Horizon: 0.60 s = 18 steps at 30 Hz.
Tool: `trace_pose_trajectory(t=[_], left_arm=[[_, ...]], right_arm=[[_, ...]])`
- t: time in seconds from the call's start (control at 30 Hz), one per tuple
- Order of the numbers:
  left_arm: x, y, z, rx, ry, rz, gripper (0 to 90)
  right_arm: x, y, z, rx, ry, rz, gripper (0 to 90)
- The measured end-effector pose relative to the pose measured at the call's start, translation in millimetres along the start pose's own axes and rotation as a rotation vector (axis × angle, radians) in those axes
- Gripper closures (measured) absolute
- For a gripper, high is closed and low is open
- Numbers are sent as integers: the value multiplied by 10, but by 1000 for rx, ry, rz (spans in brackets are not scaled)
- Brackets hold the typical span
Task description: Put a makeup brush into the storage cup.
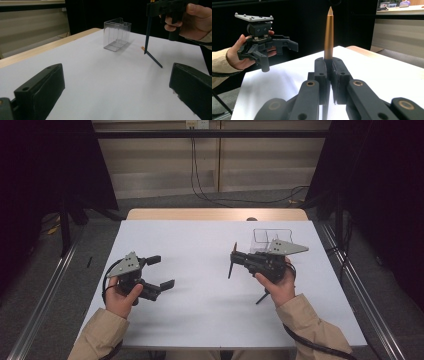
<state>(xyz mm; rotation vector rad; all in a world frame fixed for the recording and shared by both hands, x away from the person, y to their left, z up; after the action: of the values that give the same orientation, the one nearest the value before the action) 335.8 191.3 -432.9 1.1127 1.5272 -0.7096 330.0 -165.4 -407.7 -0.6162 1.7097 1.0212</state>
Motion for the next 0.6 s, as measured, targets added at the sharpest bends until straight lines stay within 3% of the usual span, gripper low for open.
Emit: trace_pose_trajectory(t=[0.6], left_arm=[[88, -12, -144, -27, 21, 6, 0]], right_arm=[[11, -54, -62, 20, 15, -5, 833]])
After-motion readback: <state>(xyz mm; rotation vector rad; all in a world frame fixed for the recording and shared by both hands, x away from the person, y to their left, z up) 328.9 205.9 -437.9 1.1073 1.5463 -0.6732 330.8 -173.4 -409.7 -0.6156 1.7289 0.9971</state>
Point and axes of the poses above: each handheld gripper's, and its own axes: z roughly forward along the jaws, x roughly out of its underside, y roughly to its left, the point moved 3 cm from there along z, roughly forward along the jaws, and after that the axes turned 11 degrees about z, right-handed, at the moved point
